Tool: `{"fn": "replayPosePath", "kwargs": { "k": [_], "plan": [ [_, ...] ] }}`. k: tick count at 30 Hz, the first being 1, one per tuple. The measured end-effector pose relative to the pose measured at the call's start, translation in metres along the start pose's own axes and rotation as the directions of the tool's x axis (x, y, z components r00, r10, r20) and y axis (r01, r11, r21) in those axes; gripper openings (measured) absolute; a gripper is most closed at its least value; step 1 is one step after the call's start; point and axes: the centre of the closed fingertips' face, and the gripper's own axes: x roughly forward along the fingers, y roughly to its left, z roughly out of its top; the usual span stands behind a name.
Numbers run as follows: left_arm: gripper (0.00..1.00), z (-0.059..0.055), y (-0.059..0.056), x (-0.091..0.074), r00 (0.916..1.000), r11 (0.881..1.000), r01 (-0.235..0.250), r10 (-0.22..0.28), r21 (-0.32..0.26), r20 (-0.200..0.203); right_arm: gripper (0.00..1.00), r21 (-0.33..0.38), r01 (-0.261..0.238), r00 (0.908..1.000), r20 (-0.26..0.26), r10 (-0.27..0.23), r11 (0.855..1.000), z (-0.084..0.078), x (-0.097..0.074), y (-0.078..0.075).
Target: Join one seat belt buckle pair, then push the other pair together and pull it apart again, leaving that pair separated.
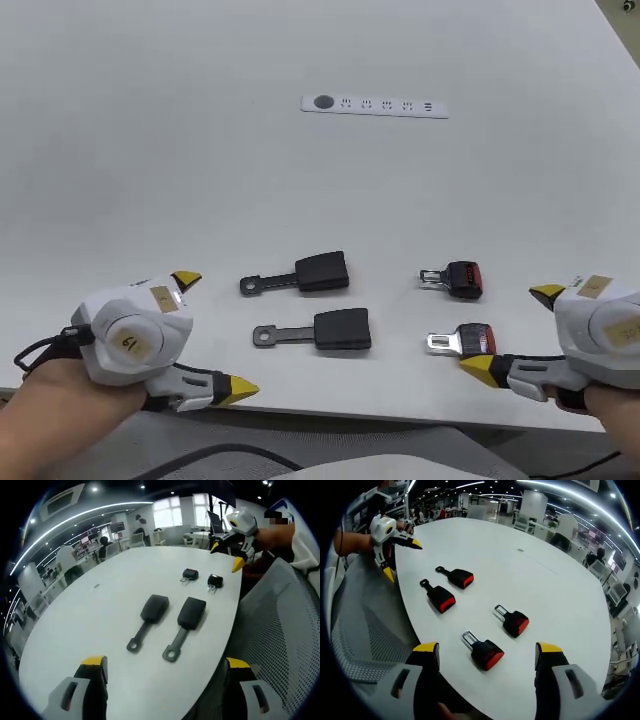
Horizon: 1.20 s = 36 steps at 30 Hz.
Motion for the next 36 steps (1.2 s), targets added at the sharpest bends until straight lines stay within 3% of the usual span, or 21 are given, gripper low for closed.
{"fn": "replayPosePath", "kwargs": {
  "k": [14, 22, 27, 32, 36],
  "plan": [
    [0.93, 0.003, 0.002, -0.002, 1.0000, 1.000, 0.000, 0.000, 0.003, 0.006, 0.72, -0.025, -0.017, 0.9998, -0.013, 0.016, 1.000, 0.000, 0.001, 0.001],
    [0.90, 0.005, 0.002, -0.004, 1.0000, 1.000, 0.002, -0.002, 0.015, 0.004, 0.63, -0.073, -0.056, 0.9983, -0.021, 0.055, 0.996, 0.000, 0.001, 0.009],
    [0.89, -0.001, 0.005, -0.003, 0.9999, 0.999, 0.005, -0.004, 0.036, -0.016, 0.63, -0.079, -0.056, 0.9984, -0.015, 0.055, 0.995, 0.002, 0.001, 0.009],
    [0.80, -0.007, 0.006, 0.004, 0.9972, 0.998, 0.010, -0.005, 0.064, -0.074, 0.62, -0.102, -0.066, 0.9976, -0.024, 0.064, 0.993, 0.000, 0.002, 0.009],
    [0.79, -0.003, 0.001, 0.009, 0.9970, 0.996, 0.032, -0.025, 0.086, -0.073, 0.62, -0.117, -0.080, 0.9966, -0.032, 0.076, 0.990, -0.002, 0.004, 0.011]
  ]
}}
